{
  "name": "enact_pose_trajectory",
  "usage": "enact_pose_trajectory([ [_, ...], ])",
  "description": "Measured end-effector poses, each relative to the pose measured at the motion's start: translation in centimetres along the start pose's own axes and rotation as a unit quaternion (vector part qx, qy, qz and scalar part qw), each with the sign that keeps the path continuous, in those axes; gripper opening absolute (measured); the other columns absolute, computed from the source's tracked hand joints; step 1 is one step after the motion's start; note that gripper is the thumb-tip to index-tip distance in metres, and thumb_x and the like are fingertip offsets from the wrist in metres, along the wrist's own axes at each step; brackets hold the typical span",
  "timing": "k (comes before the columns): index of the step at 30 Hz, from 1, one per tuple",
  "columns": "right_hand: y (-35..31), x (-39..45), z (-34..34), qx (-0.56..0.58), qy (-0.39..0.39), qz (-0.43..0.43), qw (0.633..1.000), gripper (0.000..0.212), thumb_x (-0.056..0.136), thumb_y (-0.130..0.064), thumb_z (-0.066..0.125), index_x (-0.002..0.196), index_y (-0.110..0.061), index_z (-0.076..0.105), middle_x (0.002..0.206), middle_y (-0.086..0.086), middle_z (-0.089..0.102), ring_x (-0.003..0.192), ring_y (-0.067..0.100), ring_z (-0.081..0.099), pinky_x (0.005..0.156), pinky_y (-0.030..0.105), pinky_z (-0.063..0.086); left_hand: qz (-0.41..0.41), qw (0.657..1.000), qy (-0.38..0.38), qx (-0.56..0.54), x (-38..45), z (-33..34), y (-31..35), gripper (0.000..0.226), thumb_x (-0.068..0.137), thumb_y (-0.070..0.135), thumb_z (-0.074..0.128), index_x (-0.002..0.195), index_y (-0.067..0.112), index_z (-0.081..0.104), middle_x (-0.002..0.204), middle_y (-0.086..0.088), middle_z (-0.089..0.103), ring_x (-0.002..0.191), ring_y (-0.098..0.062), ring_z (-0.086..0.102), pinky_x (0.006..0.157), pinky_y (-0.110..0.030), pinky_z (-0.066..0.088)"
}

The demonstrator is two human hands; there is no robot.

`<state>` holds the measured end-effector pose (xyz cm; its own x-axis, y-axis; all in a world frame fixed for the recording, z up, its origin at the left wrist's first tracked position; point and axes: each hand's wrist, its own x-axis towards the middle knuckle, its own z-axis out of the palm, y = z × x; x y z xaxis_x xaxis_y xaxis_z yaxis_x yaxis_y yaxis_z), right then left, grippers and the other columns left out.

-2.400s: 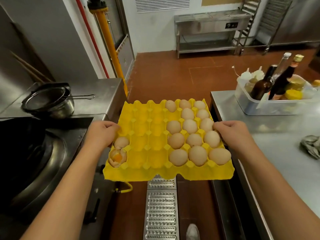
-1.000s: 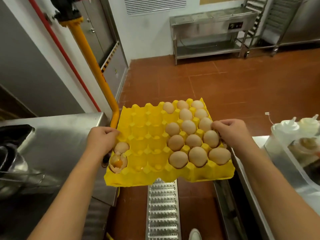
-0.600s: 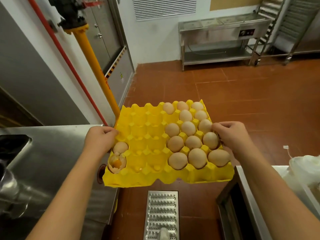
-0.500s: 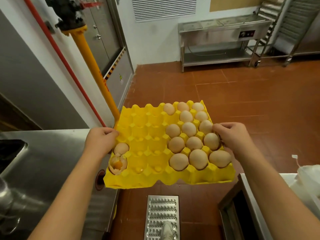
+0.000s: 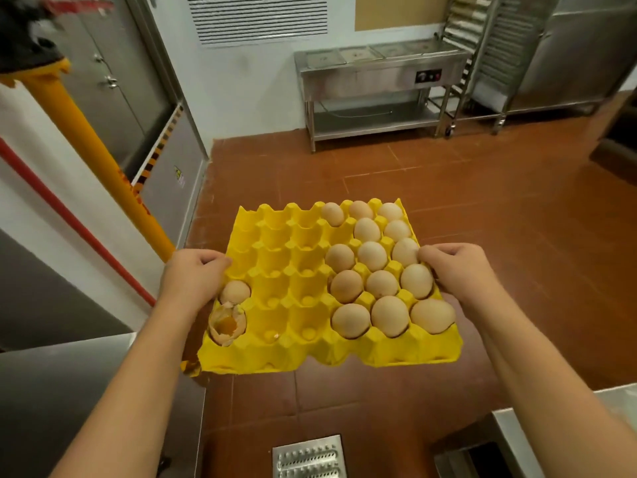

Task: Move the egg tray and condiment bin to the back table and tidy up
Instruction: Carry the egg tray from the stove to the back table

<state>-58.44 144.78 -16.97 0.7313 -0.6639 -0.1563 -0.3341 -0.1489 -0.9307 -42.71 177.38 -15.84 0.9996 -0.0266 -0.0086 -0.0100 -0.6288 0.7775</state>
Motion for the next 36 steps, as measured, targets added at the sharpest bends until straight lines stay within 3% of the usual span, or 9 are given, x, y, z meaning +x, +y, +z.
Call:
enact_pose_trajectory([
  [4, 0.2, 4.7, -0.4, 0.002, 0.014, 0.003, 1.0, 0.02, 0.079, -0.021, 0.066, 0.072, -0.005, 0.075, 0.055, 0.0, 0.053, 0.05, 0.013, 0.046, 0.051, 0.029, 0.039, -0.003, 1.0, -0.017, -0.012, 4.0, 3.3, 2.0, 0.014, 0.087, 0.021, 0.07, 0.074, 0.021, 0.076, 0.051, 0.009, 0.058, 0.054, -0.016, 0.052, 0.06, -0.03, 0.042],
  [11, -0.1, 13.4, -1.3, 0.017, -0.002, 0.004, 1.0, 0.019, 0.079, -0.02, 0.068, 0.062, -0.015, 0.075, 0.053, -0.001, 0.055, 0.054, 0.017, 0.047, 0.053, 0.033, 0.041, 0.001, 1.0, -0.017, 0.003, 9.6, 7.9, 6.4, 0.012, 0.09, 0.019, 0.068, 0.082, 0.016, 0.077, 0.058, 0.005, 0.063, 0.055, -0.016, 0.052, 0.059, -0.029, 0.043],
  [16, -1.3, 18.8, -2.7, 0.033, 0.0, 0.002, 0.999, 0.015, 0.078, -0.024, 0.068, 0.068, -0.018, 0.076, 0.059, 0.006, 0.057, 0.057, 0.019, 0.049, 0.056, 0.035, 0.042, 0.008, 1.0, -0.016, 0.013, 13.1, 10.3, 10.1, 0.013, 0.09, 0.02, 0.068, 0.081, 0.021, 0.076, 0.073, -0.002, 0.069, 0.064, -0.016, 0.058, 0.067, -0.035, 0.05],
  [21, -2.3, 23.9, -4.0, 0.036, 0.017, 0.009, 0.999, 0.02, 0.079, -0.022, 0.068, 0.064, -0.01, 0.073, 0.054, 0.003, 0.052, 0.054, 0.017, 0.046, 0.054, 0.033, 0.039, 0.021, 0.999, -0.035, 0.013, 17.6, 13.6, 13.5, 0.013, 0.09, 0.019, 0.067, 0.082, 0.02, 0.077, 0.047, 0.003, 0.059, 0.049, -0.016, 0.049, 0.053, -0.028, 0.042],
  [24, -2.5, 27.2, -4.9, 0.033, 0.034, 0.022, 0.999, 0.026, 0.082, -0.02, 0.068, 0.058, -0.011, 0.071, 0.051, 0.001, 0.051, 0.05, 0.016, 0.043, 0.053, 0.031, 0.037, 0.039, 0.998, -0.05, 0.014, 21.0, 16.3, 15.6, 0.013, 0.088, 0.018, 0.068, 0.079, 0.021, 0.078, 0.066, -0.006, 0.068, 0.059, -0.017, 0.056, 0.062, -0.034, 0.05],
  [27, -2.7, 30.4, -5.9, 0.032, 0.059, 0.03, 0.997, 0.029, 0.083, -0.018, 0.067, 0.054, -0.015, 0.071, 0.051, 0.0, 0.051, 0.048, 0.014, 0.043, 0.049, 0.028, 0.038, 0.063, 0.996, -0.067, 0.009, 25.0, 19.8, 17.8, 0.03, 0.087, 0.018, 0.069, 0.06, 0.032, 0.07, 0.072, -0.017, 0.072, 0.061, -0.026, 0.059, 0.066, -0.046, 0.055],
  [30, -3.1, 33.3, -7.7, 0.038, 0.096, 0.036, 0.994, 0.028, 0.084, -0.019, 0.067, 0.056, -0.016, 0.071, 0.052, -0.001, 0.053, 0.046, 0.011, 0.044, 0.044, 0.023, 0.04, 0.078, 0.992, -0.098, 0.015, 29.0, 23.7, 20.7, 0.034, 0.085, 0.02, 0.068, 0.054, 0.034, 0.069, 0.074, -0.015, 0.073, 0.066, -0.035, 0.066, 0.065, -0.044, 0.055],
  [36, -2.9, 37.7, -12.6, 0.024, 0.186, 0.08, 0.979, 0.027, 0.083, -0.024, 0.067, 0.056, -0.019, 0.072, 0.04, -0.011, 0.049, 0.035, 0.003, 0.041, 0.043, 0.022, 0.036, 0.129, 0.975, -0.183, 0.017, 33.9, 32.0, 28.0, 0.03, 0.086, 0.022, 0.066, 0.058, 0.032, 0.071, 0.073, -0.017, 0.071, 0.053, -0.024, 0.057, 0.054, -0.032, 0.048],
])
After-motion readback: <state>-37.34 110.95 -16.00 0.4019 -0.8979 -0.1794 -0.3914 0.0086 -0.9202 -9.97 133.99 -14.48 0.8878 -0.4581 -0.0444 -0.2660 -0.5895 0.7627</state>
